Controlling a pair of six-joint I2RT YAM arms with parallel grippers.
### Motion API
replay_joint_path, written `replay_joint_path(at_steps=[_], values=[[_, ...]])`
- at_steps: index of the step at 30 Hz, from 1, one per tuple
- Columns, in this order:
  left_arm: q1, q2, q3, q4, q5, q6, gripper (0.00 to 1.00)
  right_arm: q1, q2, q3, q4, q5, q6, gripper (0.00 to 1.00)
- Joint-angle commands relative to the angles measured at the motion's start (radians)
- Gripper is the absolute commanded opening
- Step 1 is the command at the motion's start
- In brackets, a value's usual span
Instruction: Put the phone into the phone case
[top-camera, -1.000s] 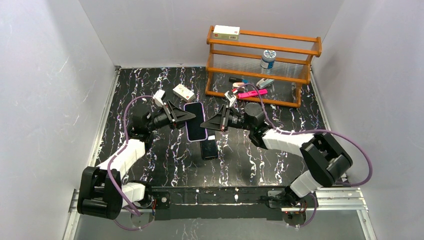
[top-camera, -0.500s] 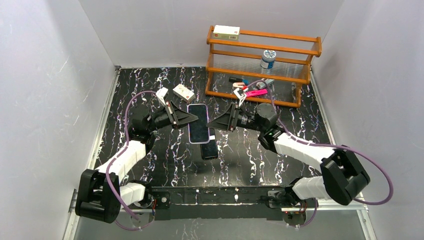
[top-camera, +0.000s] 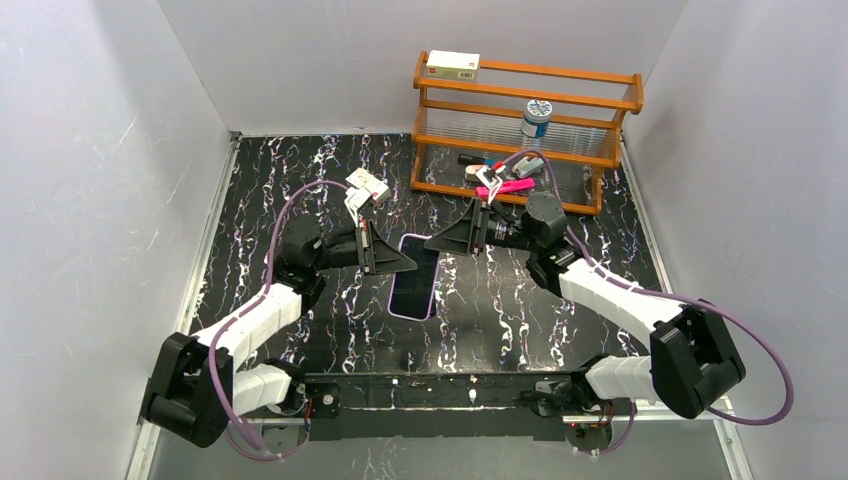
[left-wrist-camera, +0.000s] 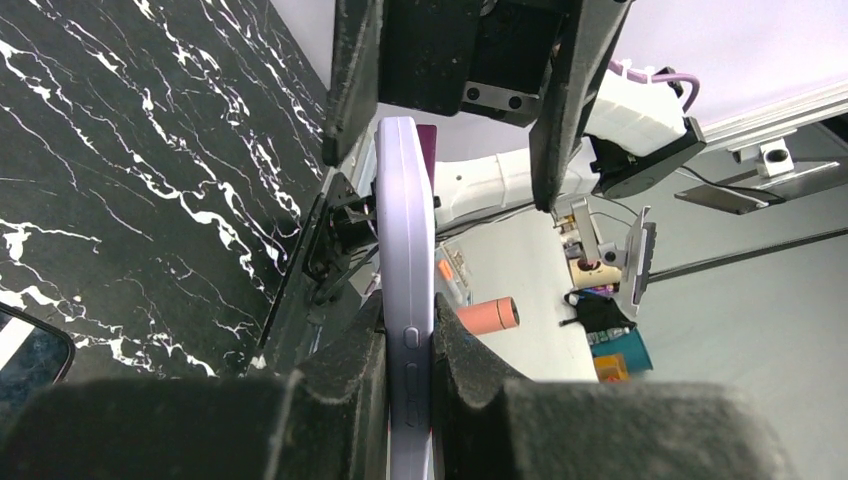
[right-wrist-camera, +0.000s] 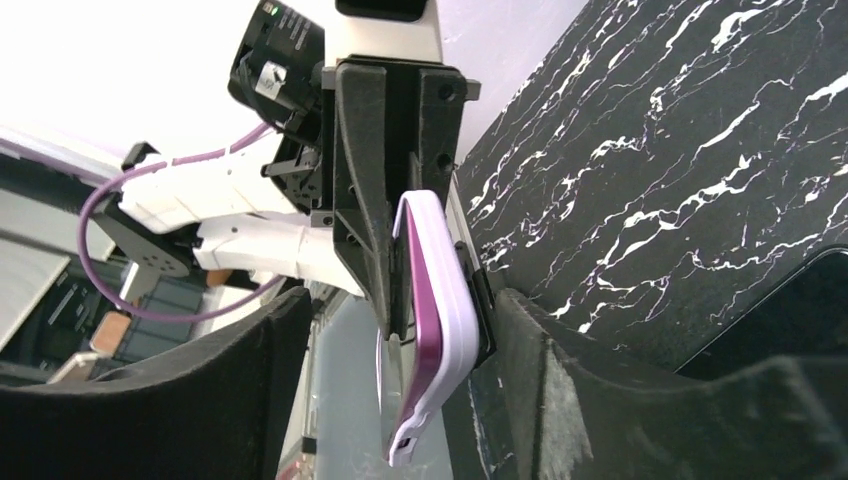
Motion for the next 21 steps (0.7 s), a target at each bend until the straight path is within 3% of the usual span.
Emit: replay_joint_path(at_steps=[1, 6, 12, 15, 18, 21], values=[[-0.003, 0.017, 0.042, 0.046, 0.046, 0.014, 0.0, -0.002, 0.014, 0.055, 0.057, -0.077, -0.004, 0.68], [-0.001, 0.051, 0.033, -0.013, 0.022, 0.038, 0.0, -0.005, -0.033, 0.066, 0.014, -0.045, -0.027, 0.34], [0.001, 0.063, 0.126, -0.573, -0.138, 0.388, 0.0, -0.007, -0.125, 0.084, -0.171, 0.067, -0.096, 0.01], [0.001, 0.055, 0.187, -0.768, -0.245, 0.516, 0.0, -0.008, -0.161, 0.077, -0.234, 0.134, -0.097, 0.01], [0.001, 0.051, 0.207, -0.828, -0.294, 0.551, 0.0, -0.007, -0.161, 0.073, -0.255, 0.154, -0.074, 0.02], [0.001, 0.046, 0.205, -0.79, -0.262, 0.5, 0.0, -0.007, -0.139, 0.036, -0.167, 0.103, -0.008, 0.2]])
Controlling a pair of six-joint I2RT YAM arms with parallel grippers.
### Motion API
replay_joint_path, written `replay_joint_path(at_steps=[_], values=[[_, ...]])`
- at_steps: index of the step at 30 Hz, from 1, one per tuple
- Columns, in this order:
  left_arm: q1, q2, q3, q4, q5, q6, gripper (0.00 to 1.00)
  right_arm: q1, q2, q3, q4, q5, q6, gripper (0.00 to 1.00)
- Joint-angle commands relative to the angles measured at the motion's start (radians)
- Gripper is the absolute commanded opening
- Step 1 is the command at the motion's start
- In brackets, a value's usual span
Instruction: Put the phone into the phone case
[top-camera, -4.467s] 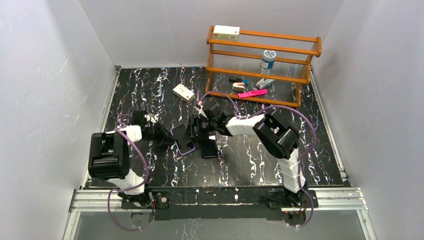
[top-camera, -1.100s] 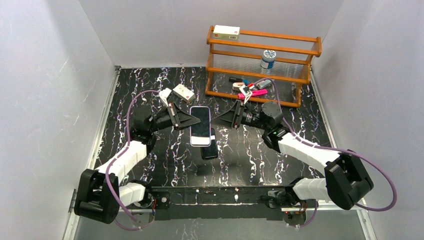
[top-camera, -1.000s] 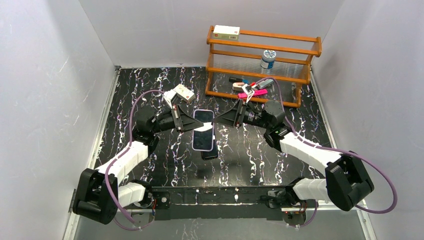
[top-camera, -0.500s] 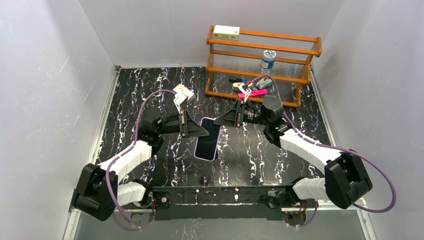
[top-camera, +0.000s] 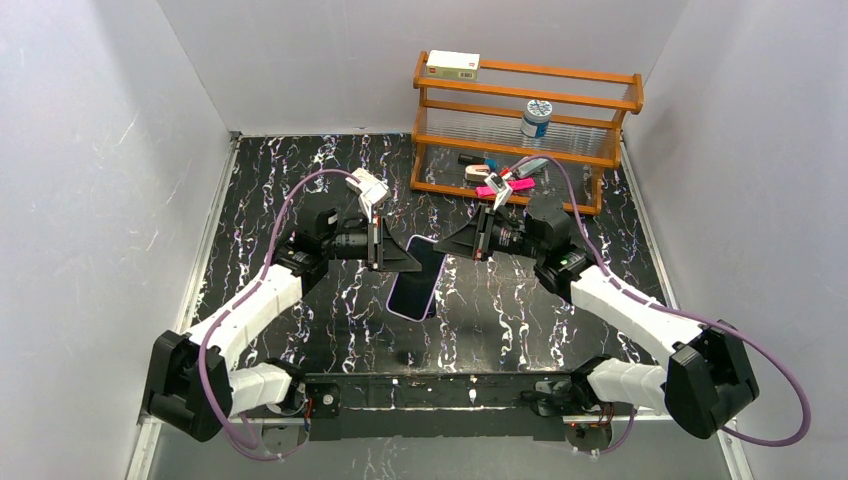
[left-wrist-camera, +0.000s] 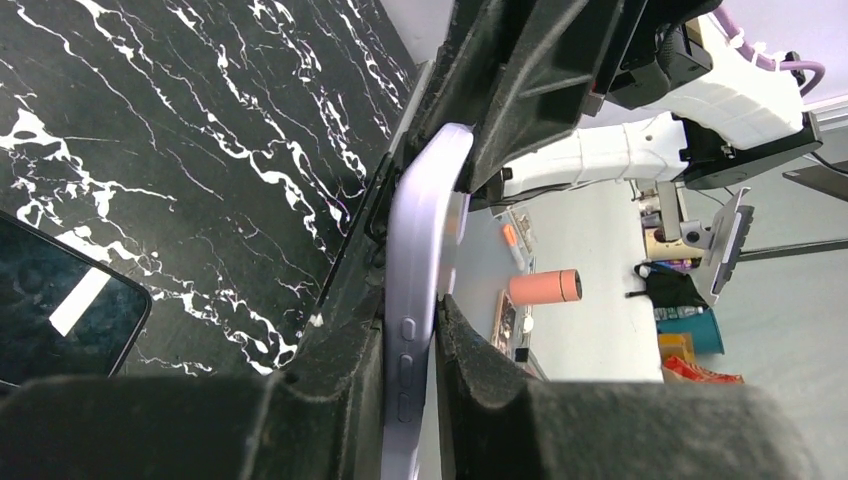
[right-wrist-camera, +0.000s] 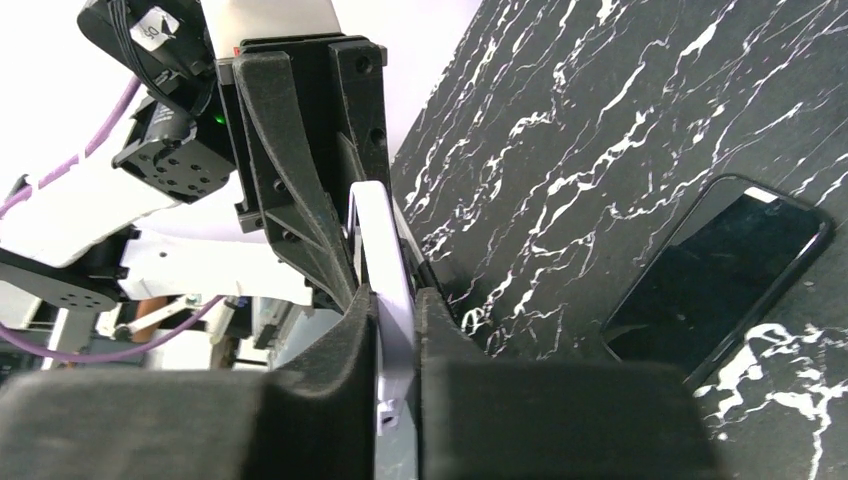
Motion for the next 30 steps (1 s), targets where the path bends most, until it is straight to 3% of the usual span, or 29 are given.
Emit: replay_joint_path(at_steps=[1, 8, 11, 22, 30], values=[[0.03, -0.002, -0.027, -0.156, -0.201, 0.047, 0.0, -0.004, -0.036, 0.006, 0.154, -0.031, 0.138, 0.26], [0.031, -0.093, -0.118, 0.213, -0.189, -0.277, 0.0, -0.004, -0.012, -0.047, 0.218, -0.064, 0.165, 0.68], [0.031, -0.118, -0.132, 0.292, -0.24, -0.346, 0.0, -0.003, 0.009, -0.069, 0.234, -0.091, 0.177, 0.77], [0.031, -0.14, -0.152, 0.426, -0.366, -0.426, 0.0, 0.066, 0.097, -0.131, 0.359, -0.137, 0.249, 0.83], [0.031, -0.129, -0.152, 0.447, -0.396, -0.412, 0.0, 0.082, 0.141, -0.138, 0.44, -0.152, 0.308, 0.72]])
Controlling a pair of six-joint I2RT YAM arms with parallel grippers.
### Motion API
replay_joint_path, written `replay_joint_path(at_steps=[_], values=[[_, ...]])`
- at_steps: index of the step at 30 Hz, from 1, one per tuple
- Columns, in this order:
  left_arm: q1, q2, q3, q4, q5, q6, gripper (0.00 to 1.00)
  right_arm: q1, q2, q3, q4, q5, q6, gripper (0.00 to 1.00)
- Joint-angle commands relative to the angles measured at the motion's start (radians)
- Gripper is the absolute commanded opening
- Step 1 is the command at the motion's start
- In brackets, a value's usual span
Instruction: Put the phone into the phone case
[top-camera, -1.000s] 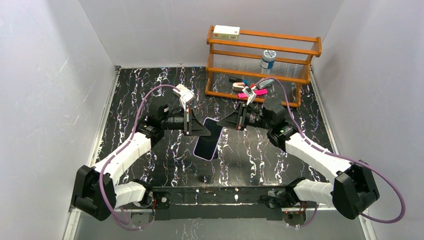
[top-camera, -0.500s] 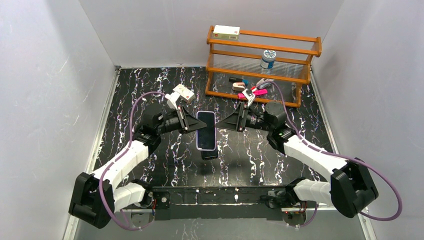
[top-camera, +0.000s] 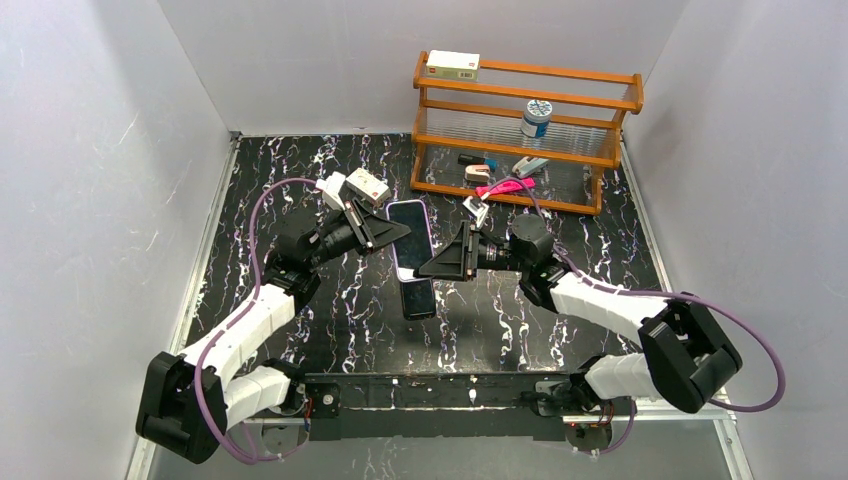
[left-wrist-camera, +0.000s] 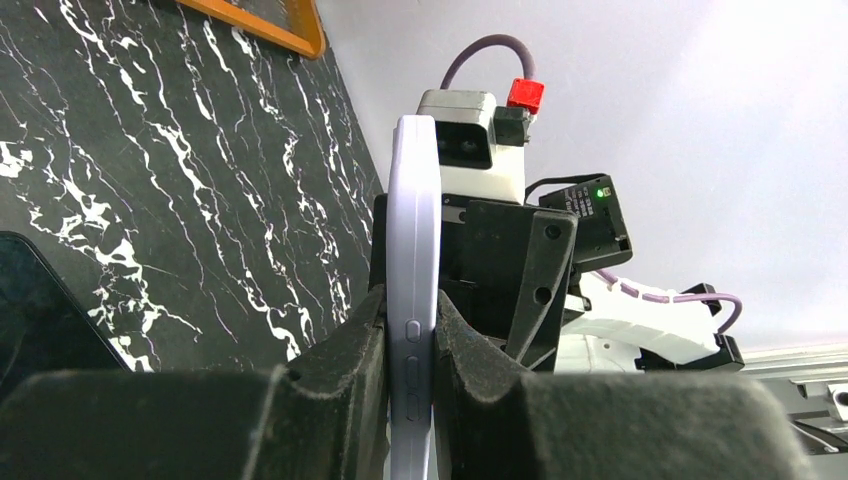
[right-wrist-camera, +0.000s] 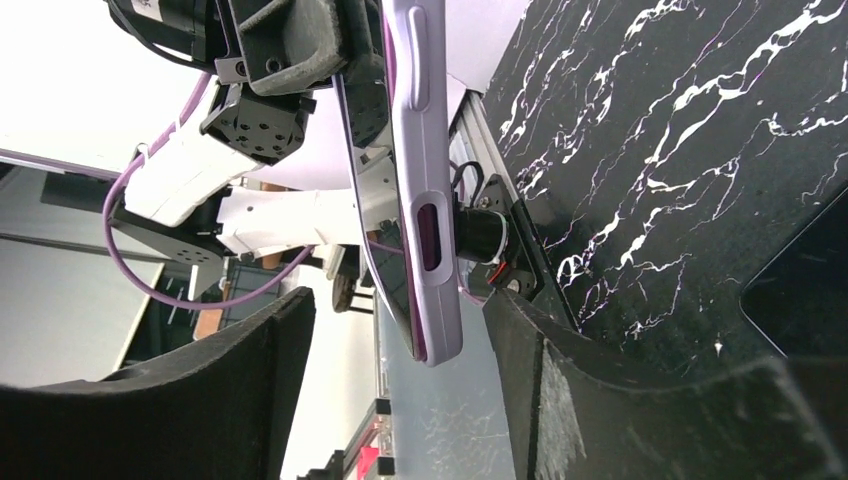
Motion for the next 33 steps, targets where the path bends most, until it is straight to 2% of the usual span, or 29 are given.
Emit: replay_joint_path(at_steps=[1, 3, 4, 6, 8, 11, 13, 14, 17, 20, 22, 25, 30, 33], values=[[0.002, -0.012, -0.003, 0.079, -0.028, -0.002, 0.0, 0.003, 0.015, -0.003, 0.104, -0.02, 0.044, 0.68], [0.002, -0.004, -0.008, 0.062, -0.033, 0.027, 0.0, 0.003, 0.01, -0.007, 0.105, -0.008, 0.056, 0.56], [0.002, -0.002, -0.002, 0.025, -0.043, 0.063, 0.0, 0.003, 0.005, -0.012, 0.101, 0.005, 0.063, 0.46], [0.002, -0.004, 0.029, -0.135, -0.082, 0.192, 0.0, 0.003, -0.017, -0.017, 0.066, 0.045, 0.074, 0.22], [0.002, -0.014, 0.061, -0.291, -0.149, 0.328, 0.0, 0.003, -0.036, -0.014, -0.012, 0.104, 0.076, 0.04], [0.002, -0.014, 0.092, -0.42, -0.194, 0.444, 0.0, 0.003, -0.036, -0.002, -0.1, 0.152, 0.098, 0.01], [0.002, -0.013, 0.099, -0.433, -0.177, 0.449, 0.0, 0.003, -0.017, 0.003, -0.095, 0.139, 0.112, 0.01], [0.002, -0.013, 0.101, -0.426, -0.158, 0.435, 0.0, 0.004, -0.009, 0.001, -0.074, 0.131, 0.12, 0.02], [0.002, -0.019, 0.104, -0.358, -0.077, 0.345, 0.0, 0.003, -0.004, -0.024, 0.016, 0.121, 0.113, 0.28], [0.002, -0.024, 0.083, -0.268, -0.016, 0.217, 0.0, 0.003, -0.026, -0.067, 0.071, 0.153, 0.026, 0.57], [0.002, -0.019, 0.06, -0.191, 0.048, 0.146, 0.0, 0.002, -0.042, -0.106, 0.116, 0.182, 0.017, 0.67], [0.002, -0.023, 0.027, -0.115, 0.091, 0.085, 0.0, 0.001, -0.047, -0.124, 0.172, 0.168, 0.01, 0.73], [0.001, -0.017, -0.003, -0.079, 0.131, 0.065, 0.0, 0.0, -0.03, -0.077, 0.092, 0.161, -0.039, 0.74], [0.002, -0.011, -0.019, -0.049, 0.156, 0.035, 0.0, -0.002, -0.017, -0.063, 0.097, 0.152, -0.044, 0.71]])
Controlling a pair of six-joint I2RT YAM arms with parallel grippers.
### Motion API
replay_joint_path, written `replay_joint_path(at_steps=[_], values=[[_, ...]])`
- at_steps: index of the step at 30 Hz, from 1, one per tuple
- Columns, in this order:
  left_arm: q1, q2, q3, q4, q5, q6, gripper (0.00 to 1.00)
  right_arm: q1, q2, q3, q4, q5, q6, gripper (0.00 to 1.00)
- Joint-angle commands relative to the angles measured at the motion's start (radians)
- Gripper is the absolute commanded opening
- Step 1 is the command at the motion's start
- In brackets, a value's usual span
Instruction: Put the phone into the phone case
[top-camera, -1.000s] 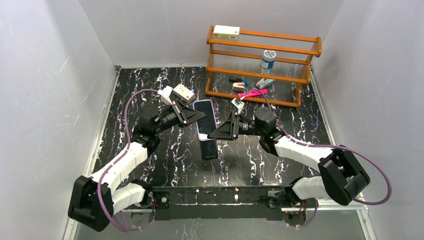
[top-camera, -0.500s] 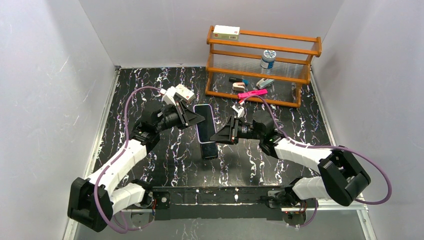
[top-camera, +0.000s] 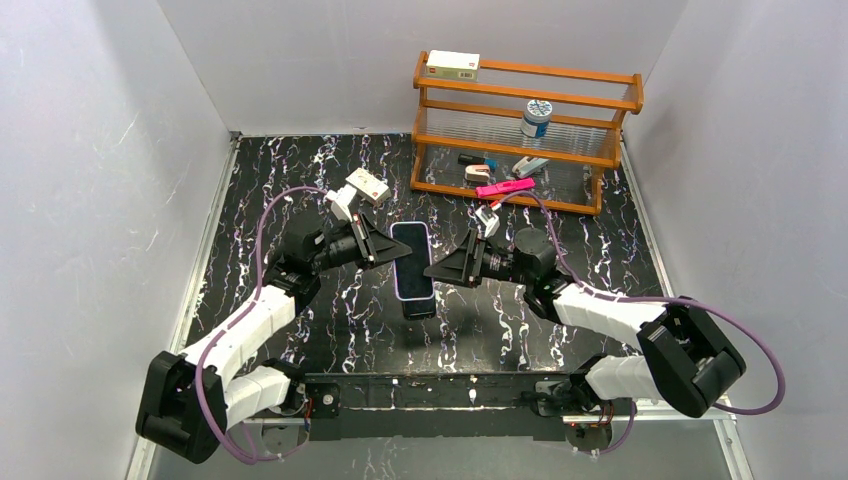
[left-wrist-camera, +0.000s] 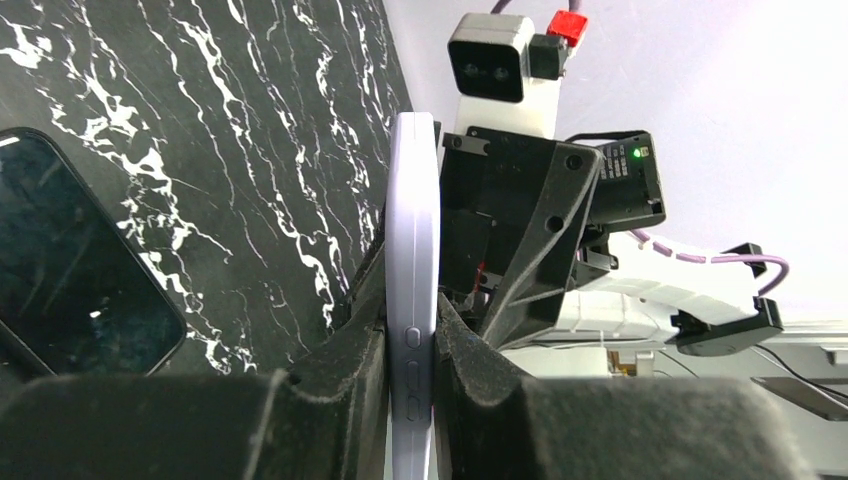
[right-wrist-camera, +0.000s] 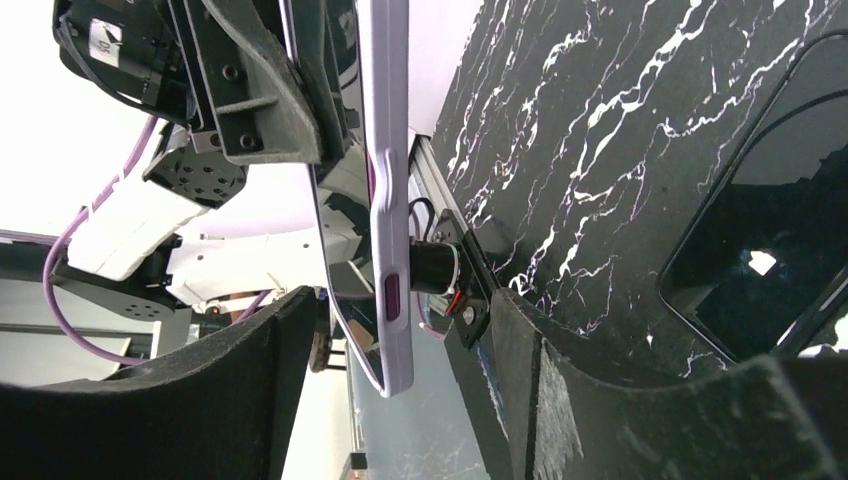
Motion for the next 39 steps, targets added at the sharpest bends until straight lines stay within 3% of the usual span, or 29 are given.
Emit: replay_joint_path(at_steps=[1, 9, 13, 15, 23, 31, 34, 39], values=[[0.001, -0.01, -0.009, 0.119, 0.089, -0.068, 0.0, -0.004, 0.008, 0.06, 0.044, -0.005, -0.045, 0.7], [0.001, 0.007, -0.035, 0.123, 0.114, -0.071, 0.0, -0.004, 0.062, 0.084, 0.088, -0.016, -0.023, 0.49], [0.001, 0.0, -0.045, 0.092, 0.102, -0.043, 0.0, -0.004, 0.069, 0.08, 0.102, -0.009, -0.024, 0.15], [0.001, -0.007, -0.025, -0.007, 0.073, 0.02, 0.06, -0.004, 0.062, 0.073, 0.089, 0.006, -0.028, 0.01], [0.001, -0.015, 0.069, -0.29, 0.002, 0.234, 0.52, -0.027, 0.008, 0.047, -0.051, 0.043, -0.077, 0.01], [0.001, -0.009, 0.178, -0.589, -0.117, 0.498, 0.96, -0.084, -0.091, 0.106, -0.513, 0.13, -0.31, 0.01], [0.001, -0.007, 0.191, -0.646, -0.167, 0.575, 0.98, -0.115, -0.101, 0.133, -0.673, 0.153, -0.413, 0.01], [0.001, 0.004, 0.167, -0.682, -0.247, 0.666, 0.98, -0.178, -0.049, 0.152, -0.767, 0.074, -0.485, 0.01]])
